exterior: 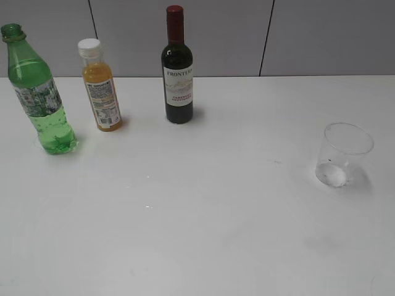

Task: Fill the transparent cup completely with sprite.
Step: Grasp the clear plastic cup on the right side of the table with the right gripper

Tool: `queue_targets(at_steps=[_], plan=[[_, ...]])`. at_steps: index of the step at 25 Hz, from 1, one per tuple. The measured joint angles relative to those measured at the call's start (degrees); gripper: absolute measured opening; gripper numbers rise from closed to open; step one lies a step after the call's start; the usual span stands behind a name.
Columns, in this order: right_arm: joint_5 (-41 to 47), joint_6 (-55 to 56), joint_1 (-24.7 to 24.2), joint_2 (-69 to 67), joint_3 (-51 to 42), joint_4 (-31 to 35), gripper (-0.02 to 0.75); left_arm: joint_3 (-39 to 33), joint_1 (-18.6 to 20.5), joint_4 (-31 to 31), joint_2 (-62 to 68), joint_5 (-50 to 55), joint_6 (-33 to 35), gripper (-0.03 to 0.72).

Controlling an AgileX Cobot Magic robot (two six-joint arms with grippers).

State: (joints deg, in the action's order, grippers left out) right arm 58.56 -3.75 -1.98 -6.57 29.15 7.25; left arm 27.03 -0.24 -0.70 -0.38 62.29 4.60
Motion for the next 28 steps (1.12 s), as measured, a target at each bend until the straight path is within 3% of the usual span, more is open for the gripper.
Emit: queue_targets(at_steps=[4, 17, 23, 28], plan=[[-3.17, -1.91, 0.0, -5.46, 0.45, 0.82, 0.643, 0.0, 0.0, 0.0, 0.0, 0.0, 0.0, 0.543], [-34.84, -17.79, 0.0, -18.7, -3.47, 8.8, 0.635, 0.0, 0.0, -0.05, 0.0, 0.0, 0.0, 0.543], [-48.79, -25.91, 0.21, -28.6, -5.83, 16.1, 0.633, 0.0, 0.0, 0.0, 0.0, 0.0, 0.0, 0.543], [-57.57, -26.44, 4.89, -39.31, -5.95, 17.35, 0.634, 0.0, 0.0, 0.0, 0.0, 0.0, 0.0, 0.543]])
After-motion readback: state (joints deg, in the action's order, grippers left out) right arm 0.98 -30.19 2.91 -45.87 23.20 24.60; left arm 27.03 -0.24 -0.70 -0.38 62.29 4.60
